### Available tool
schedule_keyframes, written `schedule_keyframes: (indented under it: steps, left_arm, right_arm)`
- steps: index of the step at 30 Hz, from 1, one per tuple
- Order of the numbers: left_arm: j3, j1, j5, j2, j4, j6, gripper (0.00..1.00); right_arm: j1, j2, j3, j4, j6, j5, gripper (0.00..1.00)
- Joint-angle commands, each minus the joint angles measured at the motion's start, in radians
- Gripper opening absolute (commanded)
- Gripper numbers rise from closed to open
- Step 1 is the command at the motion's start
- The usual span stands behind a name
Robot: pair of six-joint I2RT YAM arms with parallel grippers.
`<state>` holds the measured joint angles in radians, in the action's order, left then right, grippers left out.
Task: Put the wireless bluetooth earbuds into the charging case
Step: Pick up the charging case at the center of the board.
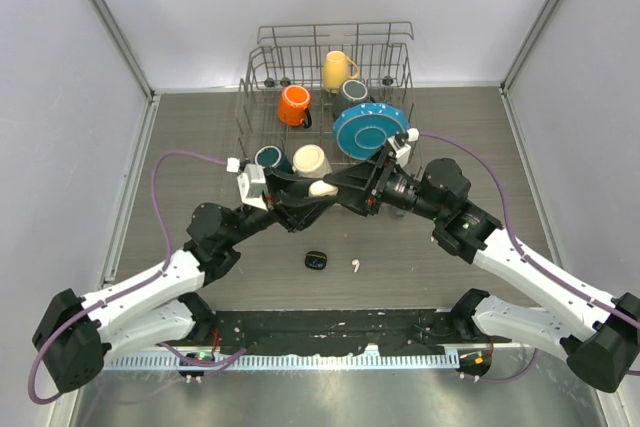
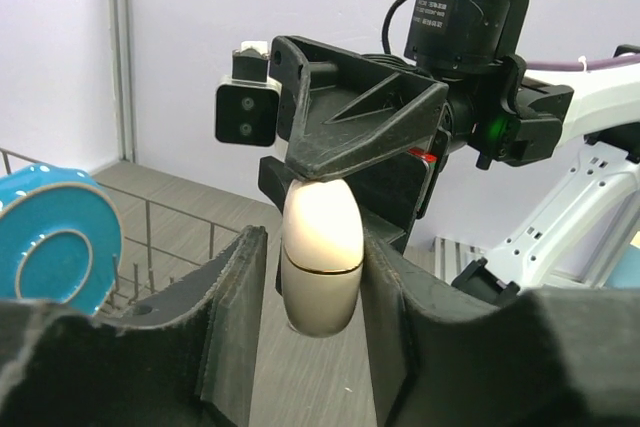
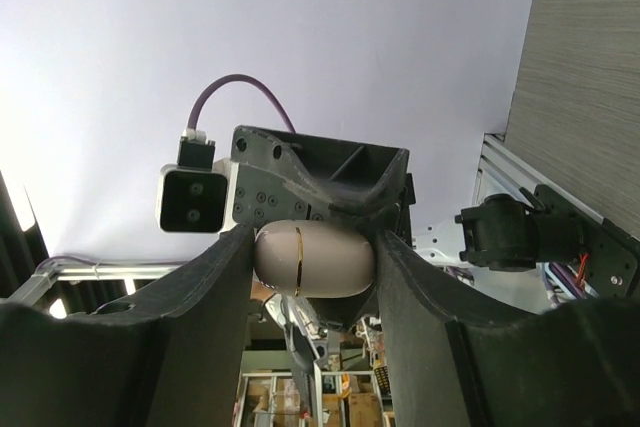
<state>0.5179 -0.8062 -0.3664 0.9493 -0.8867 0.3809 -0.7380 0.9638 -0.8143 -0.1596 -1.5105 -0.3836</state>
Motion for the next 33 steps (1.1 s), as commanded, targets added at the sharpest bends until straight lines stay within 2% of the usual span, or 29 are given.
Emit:
schedule_keyframes:
  steps: [1,3,4,6,9,12,14,15,16,20,24,29,33]
  left_arm:
    - [0.036,-0.002,0.011,0.008,-0.051,-0.007,0.50]
    - [0.037,-0.001,0.009,0.008,-0.047,-0.007,0.55]
    - [0.037,-0.002,0.011,0.006,-0.047,-0.007,0.62]
    - [0.036,-0.004,0.011,0.006,-0.047,-0.007,0.62]
    - [0.037,-0.002,0.012,0.008,-0.046,-0.008,0.53]
    - [0.037,-0.002,0.015,0.011,-0.043,-0.008,0.34]
    - [0.039,-0.005,0.017,0.009,-0.041,-0.007,0.34]
    - [0.039,-0.005,0.018,0.009,-0.040,-0.007,0.41]
    - [0.039,-0.005,0.018,0.008,-0.040,-0.007,0.43]
    - [0.042,-0.005,0.020,0.006,-0.023,-0.011,0.42]
    - [0.047,-0.011,0.021,0.009,-0.012,-0.014,0.34]
    - [0.047,-0.014,0.035,0.009,-0.012,-0.019,0.31]
    - [0.054,-0.017,0.037,0.009,-0.012,-0.027,0.15]
  right_arm:
    - [-0.004,-0.020,0.009,-0.087,-0.022,-0.018,0.11]
    - [-0.004,-0.020,0.010,-0.089,-0.024,-0.017,0.11]
    - [-0.004,-0.017,0.010,-0.090,-0.028,-0.018,0.11]
    - [-0.004,-0.019,0.012,-0.092,-0.030,-0.020,0.11]
    - [-0.004,-0.017,0.012,-0.095,-0.033,-0.023,0.11]
    - [-0.004,-0.016,0.012,-0.095,-0.033,-0.023,0.11]
    - [-0.004,-0.020,0.018,-0.118,-0.043,-0.021,0.11]
    - [-0.004,-0.022,0.020,-0.121,-0.047,-0.020,0.11]
    - [-0.004,-0.025,0.020,-0.123,-0.047,-0.018,0.11]
    - [-0.004,-0.027,0.027,-0.133,-0.054,-0.017,0.11]
    - [-0.004,-0.027,0.047,-0.162,-0.083,-0.015,0.11]
    - [-0.004,-0.022,0.064,-0.222,-0.125,-0.026,0.11]
    - [-0.004,-0.020,0.058,-0.193,-0.109,-0.028,0.11]
